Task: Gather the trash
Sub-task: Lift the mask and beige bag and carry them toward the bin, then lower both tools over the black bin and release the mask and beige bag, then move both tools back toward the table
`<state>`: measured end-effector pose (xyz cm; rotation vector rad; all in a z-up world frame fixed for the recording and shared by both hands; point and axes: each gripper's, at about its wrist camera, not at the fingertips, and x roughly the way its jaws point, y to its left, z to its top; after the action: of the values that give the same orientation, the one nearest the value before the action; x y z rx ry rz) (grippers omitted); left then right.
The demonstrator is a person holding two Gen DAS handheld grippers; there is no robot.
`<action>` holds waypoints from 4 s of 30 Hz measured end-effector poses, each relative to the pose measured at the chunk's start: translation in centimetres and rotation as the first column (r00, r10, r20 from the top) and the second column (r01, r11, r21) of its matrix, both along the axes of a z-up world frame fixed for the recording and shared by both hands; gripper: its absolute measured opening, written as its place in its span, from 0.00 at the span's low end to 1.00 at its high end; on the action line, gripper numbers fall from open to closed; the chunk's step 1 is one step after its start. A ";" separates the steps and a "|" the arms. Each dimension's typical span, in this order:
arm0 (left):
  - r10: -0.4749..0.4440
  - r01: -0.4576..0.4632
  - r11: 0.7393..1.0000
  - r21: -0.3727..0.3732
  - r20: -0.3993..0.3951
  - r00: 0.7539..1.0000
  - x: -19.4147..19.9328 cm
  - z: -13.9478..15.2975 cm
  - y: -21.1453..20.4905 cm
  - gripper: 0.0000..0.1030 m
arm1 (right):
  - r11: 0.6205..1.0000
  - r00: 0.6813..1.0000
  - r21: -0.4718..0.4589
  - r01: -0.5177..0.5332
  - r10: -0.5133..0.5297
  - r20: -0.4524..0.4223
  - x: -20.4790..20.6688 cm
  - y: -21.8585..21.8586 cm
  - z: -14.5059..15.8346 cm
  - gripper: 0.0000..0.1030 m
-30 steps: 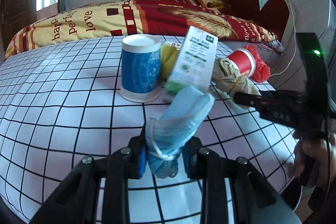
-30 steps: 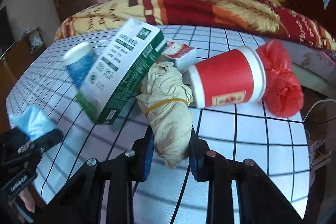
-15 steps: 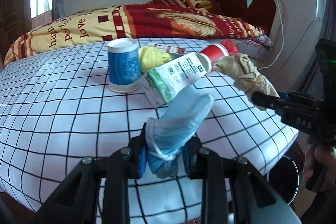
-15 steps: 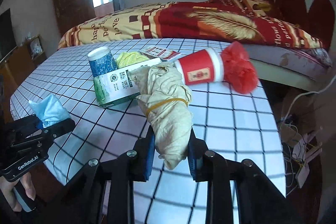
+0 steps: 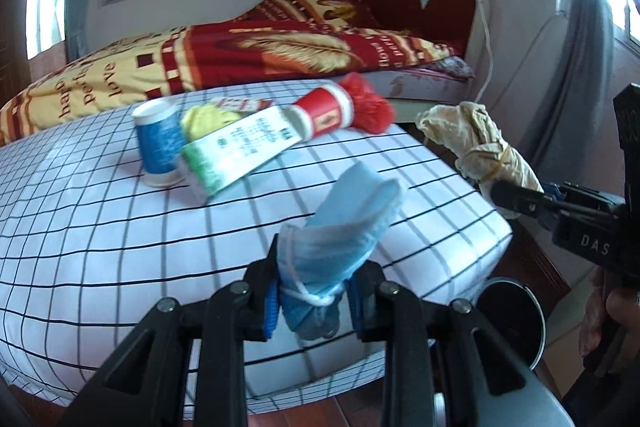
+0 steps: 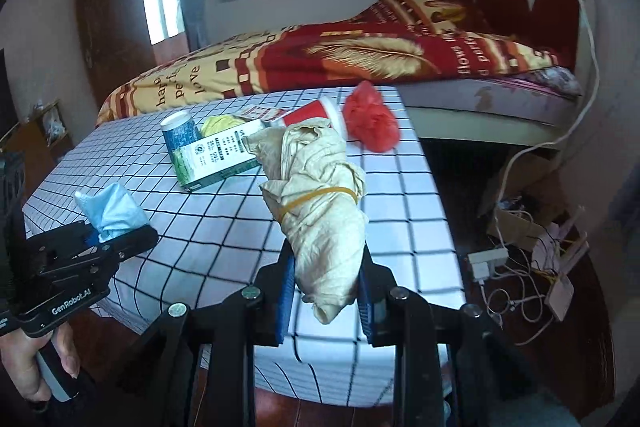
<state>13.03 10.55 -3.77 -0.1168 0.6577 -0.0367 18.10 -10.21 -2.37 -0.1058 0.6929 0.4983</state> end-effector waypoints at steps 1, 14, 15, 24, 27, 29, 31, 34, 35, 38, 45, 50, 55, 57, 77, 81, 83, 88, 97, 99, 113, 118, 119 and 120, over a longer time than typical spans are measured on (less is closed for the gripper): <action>-0.011 0.011 1.000 0.001 0.004 1.000 0.0 0.2 -0.6 0.28 | 1.000 1.000 0.002 0.007 -0.007 0.003 -0.4 -0.5 0.1 0.28; -0.124 0.123 0.992 0.032 0.030 0.992 -0.4 1.5 -6.7 0.28 | 0.991 0.991 0.024 0.129 -0.130 0.035 -3.6 -7.6 1.3 0.28; -0.132 0.131 0.991 0.034 0.031 0.991 -0.4 1.6 -7.1 0.28 | 0.990 0.989 0.025 0.140 -0.141 0.035 -3.7 -8.3 1.2 0.28; -0.210 0.209 0.977 0.046 0.021 0.977 0.1 1.5 -11.2 0.28 | 0.974 0.974 0.034 0.225 -0.225 0.014 -4.7 -13.4 0.3 0.28; -0.236 0.235 0.971 0.049 0.017 0.972 0.4 1.3 -12.5 0.28 | 0.967 0.968 0.035 0.252 -0.253 0.009 -5.0 -14.9 0.2 0.28; -0.256 0.255 0.966 0.049 0.013 0.967 0.6 1.2 -13.5 0.28 | 0.962 0.962 0.038 0.272 -0.272 0.006 -5.1 -15.8 0.1 0.28; -0.272 0.271 0.961 0.048 0.011 0.962 0.7 1.1 -14.4 0.28 | 0.957 0.957 0.039 0.289 -0.289 0.004 -5.3 -16.8 0.0 0.28; -0.301 0.300 0.953 0.046 0.008 0.954 0.7 0.9 -15.7 0.28 | 0.948 0.948 0.035 0.317 -0.317 0.001 -5.8 -18.1 -0.1 0.28; -0.312 0.312 0.949 0.044 0.005 0.950 0.8 0.8 -16.3 0.28 | 0.945 0.946 0.033 0.325 -0.325 0.000 -6.0 -18.6 -0.2 0.28; -0.342 0.342 0.939 0.041 -0.001 0.940 0.8 0.5 -17.7 0.28 | 0.936 0.936 0.030 0.351 -0.351 -0.007 -6.7 -19.8 -0.5 0.28; -0.427 0.428 0.903 0.027 -0.038 0.904 0.7 -1.1 -21.3 0.28 | 0.916 0.916 0.011 0.401 -0.400 -0.038 -8.3 -23.1 -2.3 0.28; -0.476 0.479 0.878 0.020 -0.074 0.876 0.3 -2.7 -23.8 0.28 | 0.904 0.901 -0.007 0.428 -0.427 -0.073 -8.9 -25.4 -4.2 0.28; -0.516 0.519 0.855 0.001 -0.112 0.849 0.0 -4.7 -26.2 0.28 | 0.899 0.892 -0.029 0.436 -0.437 -0.118 -9.2 -26.9 -6.4 0.28; -0.531 0.534 0.845 -0.013 -0.123 0.838 0.3 -5.5 -26.9 0.28 | 0.901 0.890 -0.037 0.433 -0.433 -0.141 -9.0 -27.3 -7.5 0.28; -0.527 0.538 0.840 -0.072 -0.345 0.777 4.0 -14.6 -30.8 0.85 | 0.913 0.841 -0.264 0.311 -0.394 -0.372 -5.1 -29.8 -19.8 0.94; -0.464 0.488 0.873 -0.025 -0.353 0.812 3.5 -14.6 -28.8 0.96 | 0.881 0.805 -0.287 0.377 -0.465 -0.370 -5.2 -31.2 -19.8 0.98; -0.430 0.458 0.889 0.005 -0.334 0.839 3.1 -14.2 -27.7 0.96 | 0.868 0.798 -0.283 0.408 -0.490 -0.351 -5.4 -31.6 -19.2 1.00; -0.370 0.397 0.917 0.050 -0.273 0.888 2.4 -12.9 -26.0 0.98 | 0.856 0.812 -0.267 0.442 -0.509 -0.287 -5.6 -30.8 -17.0 1.00; -0.353 0.371 0.925 0.079 -0.180 0.918 1.1 -8.4 -24.3 0.98 | 0.867 0.847 -0.211 0.452 -0.491 -0.202 -6.3 -27.9 -12.4 1.00; -0.352 0.368 0.926 0.084 -0.159 0.923 1.0 -7.2 -23.9 0.98 | 0.870 0.855 -0.194 0.453 -0.486 -0.181 -6.3 -27.1 -11.2 1.00; -0.244 0.244 0.962 0.122 -0.015 0.970 0.5 -2.2 -15.6 0.98 | 0.919 0.920 -0.109 0.379 -0.387 -0.069 -3.8 -19.3 -4.9 1.00; -0.161 0.158 0.978 0.138 0.013 0.987 0.8 -1.3 -11.3 0.98 | 0.941 0.940 -0.098 0.325 -0.333 -0.073 -2.3 -15.4 -4.0 1.00; -0.134 0.131 0.983 0.132 0.018 0.991 0.9 -1.1 -10.1 0.98 | 0.943 0.943 -0.101 0.318 -0.325 -0.072 -2.1 -14.7 -3.8 1.00; -0.113 0.109 0.986 0.123 0.020 0.993 0.8 -1.1 -9.0 0.98 | 0.947 0.947 -0.097 0.307 -0.314 -0.073 -1.8 -13.8 -3.6 1.00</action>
<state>13.85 1.50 -4.83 0.0382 0.6373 -0.1051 16.30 -23.96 -6.01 -0.0524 0.8009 0.1708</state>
